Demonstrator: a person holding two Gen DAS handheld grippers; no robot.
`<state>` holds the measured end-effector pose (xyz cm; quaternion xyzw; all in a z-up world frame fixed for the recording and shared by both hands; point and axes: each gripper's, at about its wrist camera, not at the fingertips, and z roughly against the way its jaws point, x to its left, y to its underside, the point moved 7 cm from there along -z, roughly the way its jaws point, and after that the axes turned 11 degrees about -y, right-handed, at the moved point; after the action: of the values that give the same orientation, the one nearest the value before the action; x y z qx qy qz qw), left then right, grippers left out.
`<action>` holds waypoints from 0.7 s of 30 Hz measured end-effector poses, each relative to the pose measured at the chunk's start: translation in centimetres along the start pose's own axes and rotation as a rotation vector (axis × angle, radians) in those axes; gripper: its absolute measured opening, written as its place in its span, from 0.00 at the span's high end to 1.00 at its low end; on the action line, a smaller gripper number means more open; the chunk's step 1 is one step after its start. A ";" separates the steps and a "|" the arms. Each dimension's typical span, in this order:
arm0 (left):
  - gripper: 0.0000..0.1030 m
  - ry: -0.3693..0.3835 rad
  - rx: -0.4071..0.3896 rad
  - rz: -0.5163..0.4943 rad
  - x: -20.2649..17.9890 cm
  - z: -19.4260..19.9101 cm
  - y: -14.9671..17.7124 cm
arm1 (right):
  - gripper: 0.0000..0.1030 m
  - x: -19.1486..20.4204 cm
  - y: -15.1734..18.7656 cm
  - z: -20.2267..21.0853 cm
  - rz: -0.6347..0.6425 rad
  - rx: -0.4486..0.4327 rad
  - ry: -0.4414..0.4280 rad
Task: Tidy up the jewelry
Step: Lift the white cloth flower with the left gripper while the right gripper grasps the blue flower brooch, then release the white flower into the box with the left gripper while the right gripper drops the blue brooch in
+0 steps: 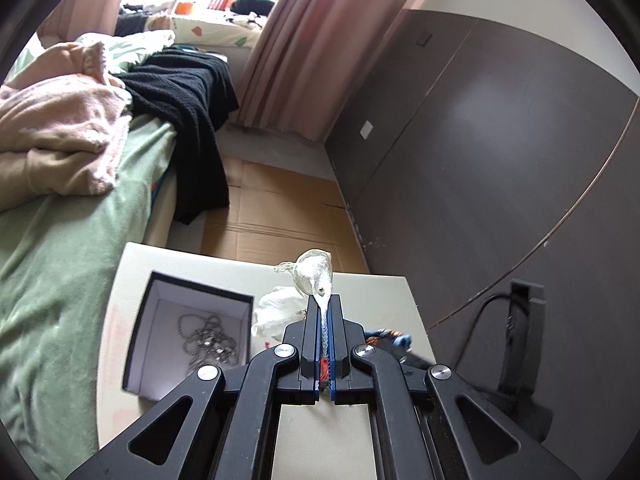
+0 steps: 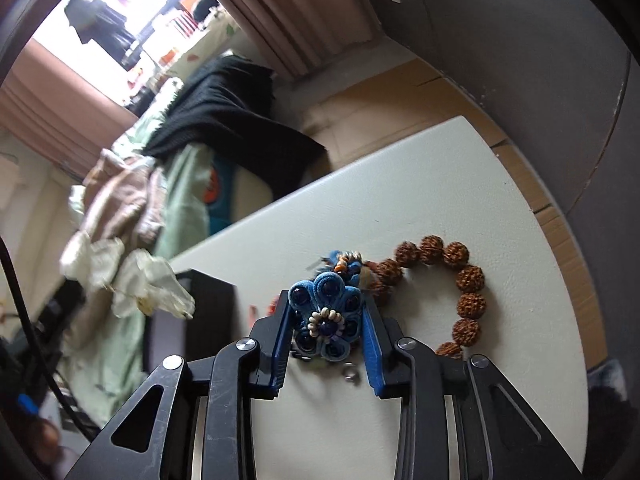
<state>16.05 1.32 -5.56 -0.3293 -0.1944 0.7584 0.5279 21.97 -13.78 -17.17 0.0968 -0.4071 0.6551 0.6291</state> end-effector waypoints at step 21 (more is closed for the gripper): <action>0.11 -0.082 -0.056 0.192 8.0 1.9 -2.7 | 0.68 7.1 0.6 -0.8 0.005 -0.049 -0.276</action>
<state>14.67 9.80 -4.83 -0.3300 -0.2046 0.8124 0.4350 20.40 -7.91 -13.36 0.1695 -0.5060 0.6269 0.5676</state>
